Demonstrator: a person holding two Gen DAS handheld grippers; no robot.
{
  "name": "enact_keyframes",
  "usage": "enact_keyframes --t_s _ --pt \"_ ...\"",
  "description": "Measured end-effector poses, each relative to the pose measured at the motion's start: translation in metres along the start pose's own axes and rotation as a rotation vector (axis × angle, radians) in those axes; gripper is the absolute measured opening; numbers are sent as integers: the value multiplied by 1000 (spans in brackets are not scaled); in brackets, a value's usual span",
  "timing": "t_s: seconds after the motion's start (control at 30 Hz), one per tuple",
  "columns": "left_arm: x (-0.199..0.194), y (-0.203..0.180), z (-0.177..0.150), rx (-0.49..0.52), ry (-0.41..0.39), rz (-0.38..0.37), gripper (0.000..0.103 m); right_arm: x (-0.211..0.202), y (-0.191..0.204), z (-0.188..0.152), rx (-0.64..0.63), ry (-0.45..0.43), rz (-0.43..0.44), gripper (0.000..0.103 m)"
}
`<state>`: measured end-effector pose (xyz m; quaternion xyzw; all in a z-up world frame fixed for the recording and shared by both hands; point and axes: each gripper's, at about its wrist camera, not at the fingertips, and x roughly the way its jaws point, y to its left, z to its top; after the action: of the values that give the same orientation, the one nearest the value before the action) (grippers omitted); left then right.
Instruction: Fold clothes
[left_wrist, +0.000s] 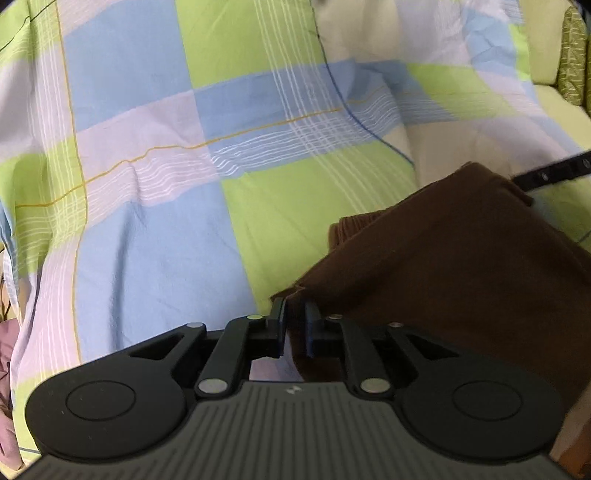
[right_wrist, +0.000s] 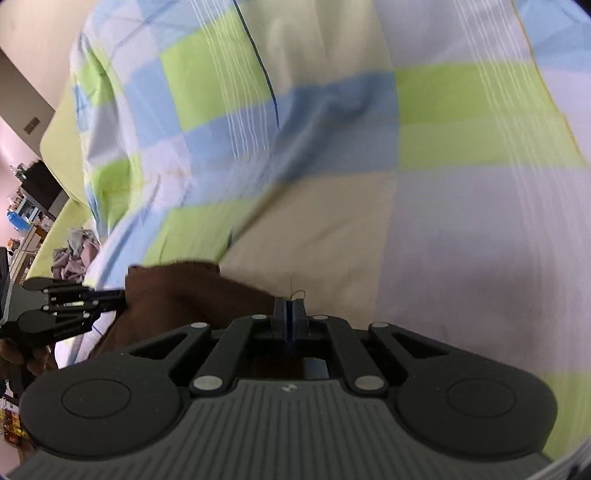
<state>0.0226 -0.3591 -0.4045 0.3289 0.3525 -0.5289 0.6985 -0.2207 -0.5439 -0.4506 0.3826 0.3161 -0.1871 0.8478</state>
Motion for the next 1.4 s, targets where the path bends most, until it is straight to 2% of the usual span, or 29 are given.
enact_keyframes --t_s 0.03,0.1,0.23,0.37,0.47,0.5,0.53,0.57,0.6,0.63,0.67,0.77,1.0,1.1,1.27,1.3,1.37,1.4 --pt "-2 4 1 -28 8 -1 34 -1 0 -1 8 -2 -8 25" --pt "-12 14 -1 -69 9 -15 46 -12 -1 -2 46 -11 -2 41" --pt "-31 38 -13 -204 31 -103 48 -30 -9 -7 109 -23 44 43" --pt "-8 53 -19 -356 84 -226 48 -23 -25 -15 197 0 107 43" --pt "7 59 -22 -439 85 -291 48 -6 -35 -20 276 22 179 43" --pt "12 65 -24 -496 76 -326 47 -1 -38 -22 307 23 210 43" --pt "14 67 -25 -521 71 -342 41 4 -40 -24 331 23 236 39" --pt "14 71 -26 -548 62 -357 35 5 -40 -25 336 22 241 31" --pt "14 73 -27 -558 55 -366 24 6 -40 -26 341 21 242 11" --pt "13 74 -27 -562 49 -372 15 5 -41 -27 344 17 237 8" --pt "10 73 -26 -539 40 -362 9 1 -40 -27 341 0 235 7" --pt "-7 67 -25 -445 -1 -319 3 -14 -32 -27 314 -50 237 6" --pt "-43 49 -2 -221 -130 -264 3 -55 -8 -22 213 -165 201 5" --pt "-48 47 6 -196 -169 -276 3 -66 -6 -21 199 -195 177 5" --pt "-19 32 13 -117 -95 -248 3 -53 -15 -25 204 -166 83 5" --pt "-16 30 12 -106 -84 -237 4 -46 -17 -27 205 -152 61 5" --pt "-14 28 10 -94 -67 -210 17 -36 -18 -26 197 -125 26 5" --pt "-15 29 10 -97 -62 -199 27 -32 -19 -25 201 -106 17 6"
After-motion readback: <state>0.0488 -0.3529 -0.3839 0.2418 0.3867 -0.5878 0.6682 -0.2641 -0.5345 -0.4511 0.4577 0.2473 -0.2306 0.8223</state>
